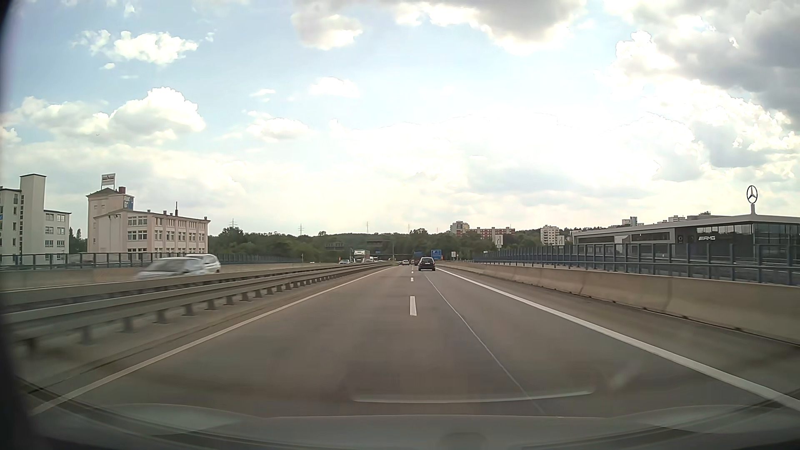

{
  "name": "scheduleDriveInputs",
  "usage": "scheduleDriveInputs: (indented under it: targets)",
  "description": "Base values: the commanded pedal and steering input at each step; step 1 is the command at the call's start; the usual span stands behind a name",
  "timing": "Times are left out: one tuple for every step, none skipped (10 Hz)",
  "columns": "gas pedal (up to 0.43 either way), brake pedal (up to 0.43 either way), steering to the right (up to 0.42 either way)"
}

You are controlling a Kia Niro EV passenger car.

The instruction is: Follow the waypoints while adhering to traffic rules and regulations

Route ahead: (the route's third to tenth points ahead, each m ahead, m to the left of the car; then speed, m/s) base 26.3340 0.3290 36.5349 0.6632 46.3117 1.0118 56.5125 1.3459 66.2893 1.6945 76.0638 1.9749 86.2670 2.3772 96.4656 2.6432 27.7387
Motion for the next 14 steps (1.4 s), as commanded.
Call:
scheduleDriveInputs:
  targets:
    - [0.000,0.030,0.003]
    - [0.000,0.030,0.002]
    - [0.000,0.030,0.001]
    - [0.000,0.030,0.000]
    - [0.000,0.030,0.000]
    - [0.000,0.030,-0.002]
    - [0.000,0.030,-0.001]
    - [0.000,0.030,-0.002]
    - [0.000,0.030,-0.002]
    - [0.000,0.030,-0.002]
    - [0.000,0.030,-0.003]
    - [0.000,0.030,-0.004]
    - [0.000,0.030,-0.004]
    - [0.000,0.030,-0.004]
